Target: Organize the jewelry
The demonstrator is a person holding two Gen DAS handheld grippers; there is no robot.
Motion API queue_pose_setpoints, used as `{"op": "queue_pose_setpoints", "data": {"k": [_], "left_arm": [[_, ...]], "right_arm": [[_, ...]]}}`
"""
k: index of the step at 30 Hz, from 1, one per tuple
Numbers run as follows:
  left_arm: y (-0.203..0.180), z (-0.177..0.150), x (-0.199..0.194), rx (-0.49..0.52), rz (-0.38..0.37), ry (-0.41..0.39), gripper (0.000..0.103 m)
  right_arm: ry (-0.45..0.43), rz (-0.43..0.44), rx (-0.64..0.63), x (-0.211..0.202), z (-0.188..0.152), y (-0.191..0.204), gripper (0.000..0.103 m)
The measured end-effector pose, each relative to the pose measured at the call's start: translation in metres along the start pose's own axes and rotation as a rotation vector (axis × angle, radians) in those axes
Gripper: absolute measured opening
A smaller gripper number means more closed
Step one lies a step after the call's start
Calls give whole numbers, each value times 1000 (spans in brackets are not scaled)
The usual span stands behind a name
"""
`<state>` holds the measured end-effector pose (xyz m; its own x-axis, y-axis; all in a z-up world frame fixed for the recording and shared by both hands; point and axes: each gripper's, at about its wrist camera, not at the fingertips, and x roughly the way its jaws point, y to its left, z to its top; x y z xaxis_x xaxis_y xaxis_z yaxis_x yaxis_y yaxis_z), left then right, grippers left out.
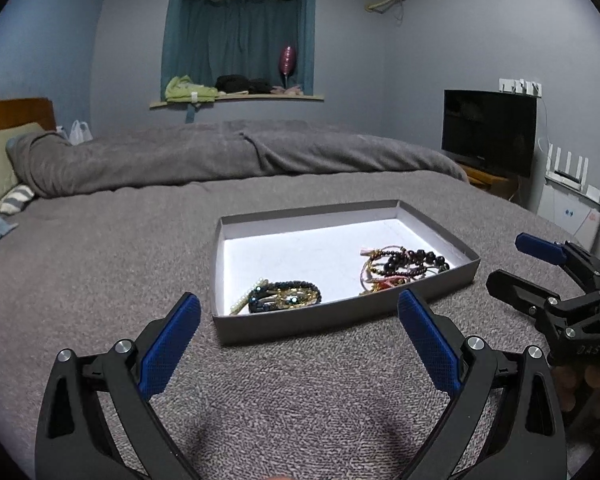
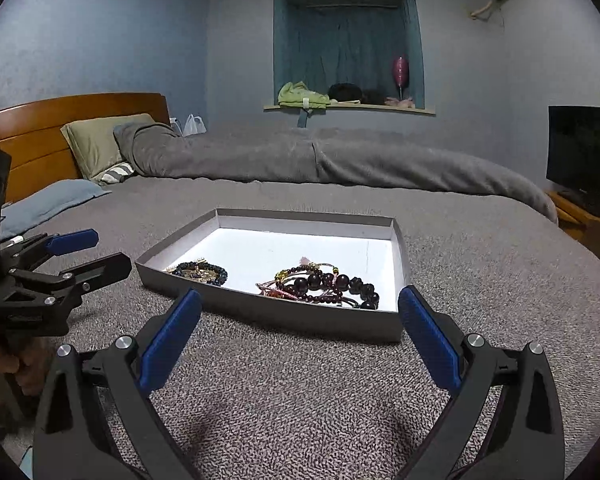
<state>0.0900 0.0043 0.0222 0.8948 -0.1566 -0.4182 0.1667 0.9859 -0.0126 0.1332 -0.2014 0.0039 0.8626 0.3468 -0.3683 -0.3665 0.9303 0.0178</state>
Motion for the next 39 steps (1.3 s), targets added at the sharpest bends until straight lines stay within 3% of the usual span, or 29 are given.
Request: {"op": "queue_pose_setpoints", "data": {"k": [39], "left_arm": [[5,0,7,-21,-2,42,98]], "right_arm": [[19,-6,4,3,1,0,97]]}}
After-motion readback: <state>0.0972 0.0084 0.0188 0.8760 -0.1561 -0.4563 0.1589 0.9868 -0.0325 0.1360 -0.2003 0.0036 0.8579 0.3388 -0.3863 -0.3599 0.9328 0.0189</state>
